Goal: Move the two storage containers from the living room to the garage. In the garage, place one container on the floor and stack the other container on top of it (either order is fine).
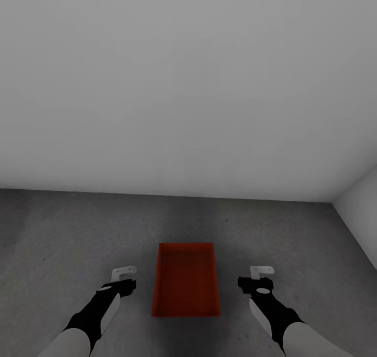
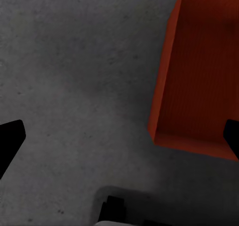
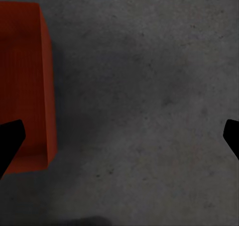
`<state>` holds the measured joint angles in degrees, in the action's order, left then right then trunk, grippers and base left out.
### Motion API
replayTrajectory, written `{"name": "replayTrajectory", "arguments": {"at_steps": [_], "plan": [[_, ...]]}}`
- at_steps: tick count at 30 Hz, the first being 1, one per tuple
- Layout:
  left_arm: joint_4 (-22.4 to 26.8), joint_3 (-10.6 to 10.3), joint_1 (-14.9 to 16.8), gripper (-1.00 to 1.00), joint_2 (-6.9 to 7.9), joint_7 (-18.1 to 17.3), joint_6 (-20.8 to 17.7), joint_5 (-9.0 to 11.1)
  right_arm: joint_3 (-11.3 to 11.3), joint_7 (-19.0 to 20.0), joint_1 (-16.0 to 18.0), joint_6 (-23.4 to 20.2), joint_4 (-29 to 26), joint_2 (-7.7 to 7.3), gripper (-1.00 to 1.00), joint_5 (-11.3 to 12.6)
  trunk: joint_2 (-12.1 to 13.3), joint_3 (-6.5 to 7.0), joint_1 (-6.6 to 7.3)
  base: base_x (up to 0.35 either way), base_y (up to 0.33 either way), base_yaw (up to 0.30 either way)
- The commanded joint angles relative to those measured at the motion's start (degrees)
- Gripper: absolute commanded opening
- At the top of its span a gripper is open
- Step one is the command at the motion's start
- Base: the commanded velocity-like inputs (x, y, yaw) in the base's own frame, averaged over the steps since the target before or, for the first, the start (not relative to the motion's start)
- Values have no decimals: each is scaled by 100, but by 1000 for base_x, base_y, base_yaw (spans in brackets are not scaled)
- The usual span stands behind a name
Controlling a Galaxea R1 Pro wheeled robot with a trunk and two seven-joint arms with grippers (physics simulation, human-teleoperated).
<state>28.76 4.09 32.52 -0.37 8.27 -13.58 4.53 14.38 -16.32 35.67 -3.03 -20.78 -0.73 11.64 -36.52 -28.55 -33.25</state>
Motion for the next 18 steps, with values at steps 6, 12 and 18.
{"name": "replayTrajectory", "arguments": {"at_steps": [6, 12, 18], "plan": [[15, 13, 0, 100, 4, 17, -31, 48, 48, -38, 2, -37, -13, -12, 100, 49, 237, 102, 131, 0, 0, 0], [14, 13, 0, 100, 10, 17, -30, 48, 47, -38, 2, -62, -13, -14, 100, 53, 477, 210, 263, 0, 0, 0], [15, 7, 0, 100, 11, 17, -28, 48, 47, -38, 2, -64, -13, -15, 100, 46, 718, 318, 394, 0, 0, 0]]}}
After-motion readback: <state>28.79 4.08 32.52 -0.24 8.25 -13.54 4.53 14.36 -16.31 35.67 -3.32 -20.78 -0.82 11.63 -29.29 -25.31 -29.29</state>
